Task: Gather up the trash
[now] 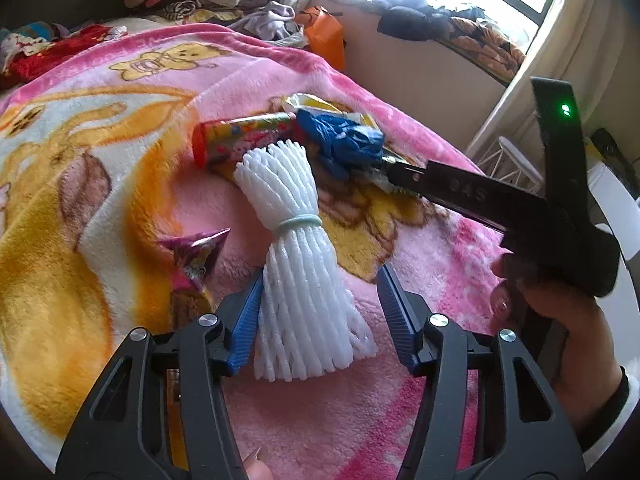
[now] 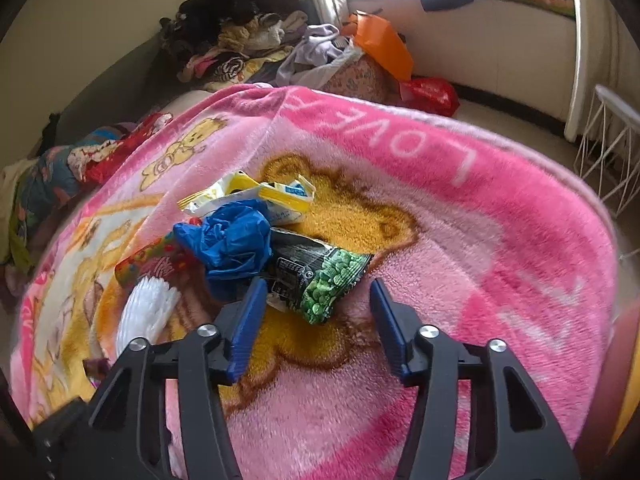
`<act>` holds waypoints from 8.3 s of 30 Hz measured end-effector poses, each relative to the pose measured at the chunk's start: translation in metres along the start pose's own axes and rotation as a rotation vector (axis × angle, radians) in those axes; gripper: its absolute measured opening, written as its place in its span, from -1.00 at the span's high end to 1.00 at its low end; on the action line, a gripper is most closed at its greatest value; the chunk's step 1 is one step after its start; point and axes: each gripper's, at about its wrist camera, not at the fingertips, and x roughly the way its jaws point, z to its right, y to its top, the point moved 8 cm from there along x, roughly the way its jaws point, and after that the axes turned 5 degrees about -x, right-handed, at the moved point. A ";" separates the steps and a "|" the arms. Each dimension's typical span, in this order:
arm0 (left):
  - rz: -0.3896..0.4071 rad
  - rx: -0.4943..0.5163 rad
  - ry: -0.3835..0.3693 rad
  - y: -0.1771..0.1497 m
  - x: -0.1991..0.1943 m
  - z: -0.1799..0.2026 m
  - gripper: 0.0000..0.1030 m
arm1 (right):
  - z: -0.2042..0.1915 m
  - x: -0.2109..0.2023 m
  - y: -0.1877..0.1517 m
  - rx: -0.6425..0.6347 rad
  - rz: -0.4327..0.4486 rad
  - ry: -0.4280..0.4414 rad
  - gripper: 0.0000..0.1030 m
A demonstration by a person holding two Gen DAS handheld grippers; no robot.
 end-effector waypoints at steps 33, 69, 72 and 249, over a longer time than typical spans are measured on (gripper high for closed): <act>0.044 0.066 -0.109 0.004 -0.018 0.045 0.72 | 0.009 -0.103 -0.013 0.032 0.174 -0.008 0.81; 0.107 0.171 -0.203 0.005 -0.053 0.113 0.73 | 0.064 -0.179 -0.033 0.077 0.240 -0.116 0.81; 0.108 0.179 -0.212 0.004 -0.055 0.119 0.73 | 0.071 -0.186 -0.035 0.090 0.249 -0.125 0.81; 0.359 0.165 -0.024 0.065 -0.081 0.068 -0.79 | 0.036 -0.196 -0.026 -0.064 0.327 -0.169 -0.41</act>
